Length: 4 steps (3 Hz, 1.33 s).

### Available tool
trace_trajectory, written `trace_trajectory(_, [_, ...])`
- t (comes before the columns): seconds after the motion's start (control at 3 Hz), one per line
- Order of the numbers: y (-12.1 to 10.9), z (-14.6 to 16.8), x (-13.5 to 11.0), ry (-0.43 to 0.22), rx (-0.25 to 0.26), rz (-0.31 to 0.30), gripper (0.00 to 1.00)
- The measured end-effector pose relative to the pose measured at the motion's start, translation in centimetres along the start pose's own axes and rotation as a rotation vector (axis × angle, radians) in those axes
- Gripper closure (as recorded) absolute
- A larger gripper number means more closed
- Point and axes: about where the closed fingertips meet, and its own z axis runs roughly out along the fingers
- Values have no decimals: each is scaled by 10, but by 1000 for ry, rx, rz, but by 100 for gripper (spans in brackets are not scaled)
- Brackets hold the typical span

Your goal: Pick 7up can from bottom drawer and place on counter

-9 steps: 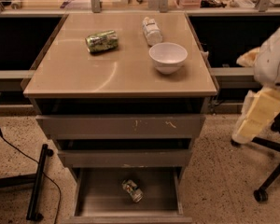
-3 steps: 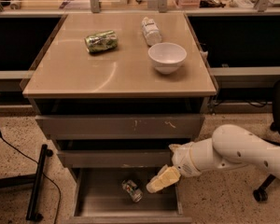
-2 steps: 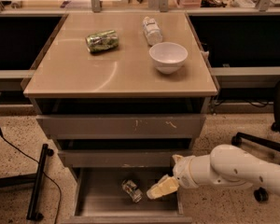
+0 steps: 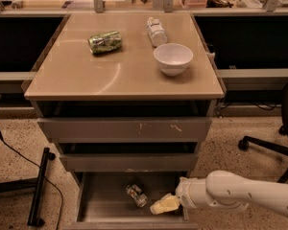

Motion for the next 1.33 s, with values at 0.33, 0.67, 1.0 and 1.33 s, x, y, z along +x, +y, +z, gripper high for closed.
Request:
trace_trajectory(0.33, [-2,3,2,-1,7,5,0])
trace_trajectory(0.67, [-6,12,11,-35,45,24,0])
trace_trajectory(1.0, [-12,29,12,-155,46,-9,0])
trace_trajectory(1.33, [-38,48,12,-272,1,-29,0])
